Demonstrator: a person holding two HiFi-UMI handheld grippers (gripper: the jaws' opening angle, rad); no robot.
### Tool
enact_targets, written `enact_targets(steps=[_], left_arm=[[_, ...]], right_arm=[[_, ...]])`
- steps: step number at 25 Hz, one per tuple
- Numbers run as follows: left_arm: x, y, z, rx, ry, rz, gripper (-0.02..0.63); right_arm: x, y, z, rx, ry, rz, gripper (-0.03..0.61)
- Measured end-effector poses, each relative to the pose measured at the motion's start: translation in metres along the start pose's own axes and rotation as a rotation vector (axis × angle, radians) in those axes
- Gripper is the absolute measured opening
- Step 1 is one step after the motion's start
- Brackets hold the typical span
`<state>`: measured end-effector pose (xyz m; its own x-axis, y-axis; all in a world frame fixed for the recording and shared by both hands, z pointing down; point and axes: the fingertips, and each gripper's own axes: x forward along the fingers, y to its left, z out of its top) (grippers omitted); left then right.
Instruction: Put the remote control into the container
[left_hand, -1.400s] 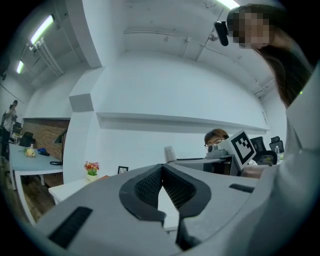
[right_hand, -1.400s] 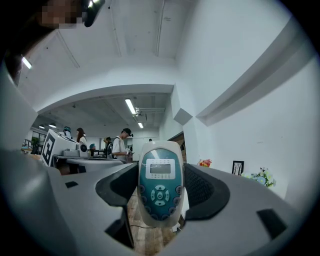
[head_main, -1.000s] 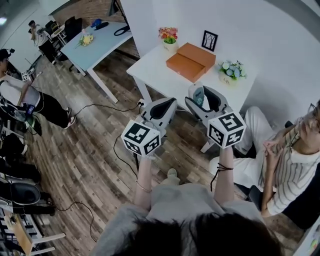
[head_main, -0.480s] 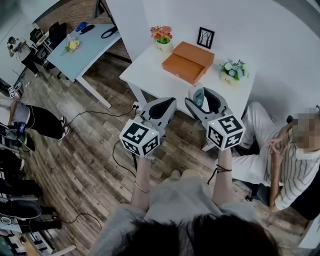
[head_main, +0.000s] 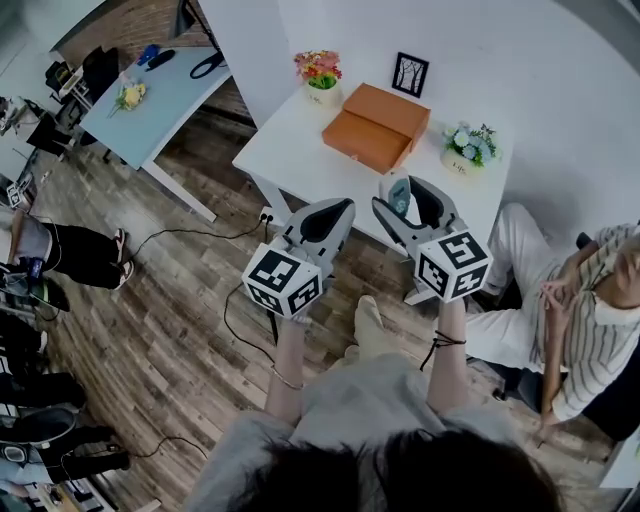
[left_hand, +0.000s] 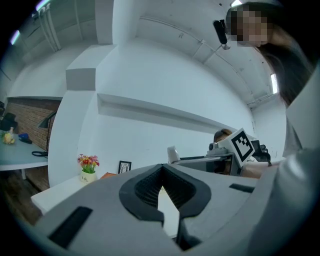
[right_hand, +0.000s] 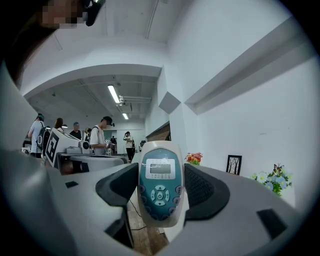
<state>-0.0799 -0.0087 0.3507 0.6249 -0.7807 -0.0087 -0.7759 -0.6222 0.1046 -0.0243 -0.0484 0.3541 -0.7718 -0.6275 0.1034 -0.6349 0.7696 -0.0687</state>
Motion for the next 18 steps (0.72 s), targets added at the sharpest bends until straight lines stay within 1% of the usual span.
enact_targets(steps=[7,13,18], left_arm=[[0.024,0.041,0.003,-0.001,0.006,-0.002,0.003],[0.053,0.072,0.000,0.001,0.009,-0.003,0.003],[0.079,0.089,-0.001,0.001,0.022,-0.014,0.003]], right_arm=[[0.040,-0.026,0.006,-0.012,0.014,0.023,0.284],[0.067,-0.052,-0.005,-0.046,0.054,0.039,0.284],[0.085,-0.076,-0.008,-0.044,0.073,0.047,0.284]])
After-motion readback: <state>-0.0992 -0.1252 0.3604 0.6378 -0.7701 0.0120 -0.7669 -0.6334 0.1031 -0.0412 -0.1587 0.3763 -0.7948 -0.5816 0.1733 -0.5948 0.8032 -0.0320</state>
